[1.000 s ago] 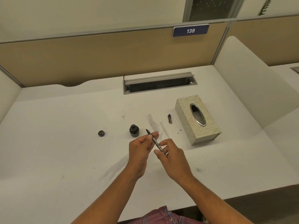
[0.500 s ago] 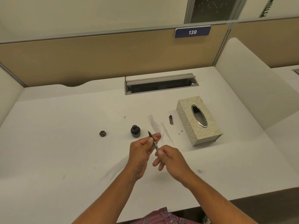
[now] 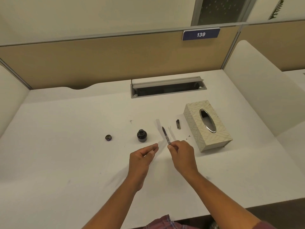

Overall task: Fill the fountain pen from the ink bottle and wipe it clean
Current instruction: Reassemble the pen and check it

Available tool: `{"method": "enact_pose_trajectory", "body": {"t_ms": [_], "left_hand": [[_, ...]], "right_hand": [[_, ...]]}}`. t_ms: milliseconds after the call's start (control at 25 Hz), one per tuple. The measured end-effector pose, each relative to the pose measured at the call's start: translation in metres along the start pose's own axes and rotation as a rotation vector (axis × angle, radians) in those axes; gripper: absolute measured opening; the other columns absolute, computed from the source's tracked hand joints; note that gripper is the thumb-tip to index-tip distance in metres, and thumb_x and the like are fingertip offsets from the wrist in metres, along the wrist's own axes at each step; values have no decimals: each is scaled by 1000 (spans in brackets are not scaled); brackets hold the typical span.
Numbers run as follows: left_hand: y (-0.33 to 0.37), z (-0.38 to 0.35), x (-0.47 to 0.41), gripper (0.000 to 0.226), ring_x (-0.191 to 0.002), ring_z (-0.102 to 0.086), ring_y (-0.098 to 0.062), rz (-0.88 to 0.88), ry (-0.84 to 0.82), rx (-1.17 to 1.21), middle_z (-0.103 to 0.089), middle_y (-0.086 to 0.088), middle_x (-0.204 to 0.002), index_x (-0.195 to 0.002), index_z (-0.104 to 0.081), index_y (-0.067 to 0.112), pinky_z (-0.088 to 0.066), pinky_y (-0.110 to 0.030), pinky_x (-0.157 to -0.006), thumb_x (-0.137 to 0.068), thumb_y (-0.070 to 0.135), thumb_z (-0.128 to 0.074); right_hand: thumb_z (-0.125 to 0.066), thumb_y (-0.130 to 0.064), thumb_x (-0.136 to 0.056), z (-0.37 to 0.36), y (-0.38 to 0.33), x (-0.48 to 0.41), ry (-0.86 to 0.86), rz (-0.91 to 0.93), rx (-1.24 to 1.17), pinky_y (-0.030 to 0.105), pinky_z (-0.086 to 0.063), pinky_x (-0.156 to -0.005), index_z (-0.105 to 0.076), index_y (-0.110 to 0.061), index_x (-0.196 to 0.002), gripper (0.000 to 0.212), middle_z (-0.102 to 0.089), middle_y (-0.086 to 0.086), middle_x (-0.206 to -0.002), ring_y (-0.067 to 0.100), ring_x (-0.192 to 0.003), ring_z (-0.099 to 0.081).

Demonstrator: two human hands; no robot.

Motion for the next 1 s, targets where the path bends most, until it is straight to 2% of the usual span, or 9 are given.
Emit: {"method": "enact_pose_trajectory", "body": {"t_ms": [200, 320, 760, 920, 1000], "left_hand": [[0, 15, 5, 33, -119, -78, -8, 20, 25, -41, -86, 6, -117, -119, -84, 20, -55, -37, -113, -104, -1, -64], [1, 22, 7, 33, -118, -78, -8, 30, 32, -51, -86, 6, -116, -119, -84, 19, -55, -38, -114, -103, -2, -64], [3, 40, 9, 37, -120, -78, -10, 39, 40, -93, -86, 6, -117, -111, -88, 27, -52, -46, -117, -102, 0, -65], [5, 38, 7, 38, -119, -78, -11, 32, 27, -84, -86, 6, -119, -110, -88, 28, -52, -47, -118, -102, -1, -65], [6, 38, 7, 39, -119, -78, -10, 24, 31, -68, -83, 12, -125, -108, -88, 30, -51, -46, -118, -103, -1, -66]], "right_hand": [[-58, -21, -101, -31, 26, -27, -57, -81, 207, 38, -53, -78, -69, -5, -103, 20, -65, 11, -98, 27, -92, -63], [-55, -20, -102, -45, 28, -35, -82, -84, 294, 43, -55, -78, -67, -5, -105, 20, -64, 14, -102, 31, -94, -64], [-52, -11, -102, -59, 38, -36, -84, -59, 371, 38, -51, -74, -64, -2, -102, 15, -62, 16, -101, 32, -92, -63], [-57, -19, -101, -57, 38, -37, -58, -47, 353, 33, -45, -71, -64, -2, -98, 18, -62, 14, -97, 30, -89, -62], [-60, -25, -99, -53, 42, -37, -33, -83, 284, 32, -43, -69, -63, -4, -96, 21, -61, 12, -94, 29, -87, -61]]}}
Point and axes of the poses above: each hand's wrist, its own x-axis away from the middle knuckle, its own z-axis out of the back of the hand, y = z × x, the point moved 8 cm from there along -x, towards the middle knuckle
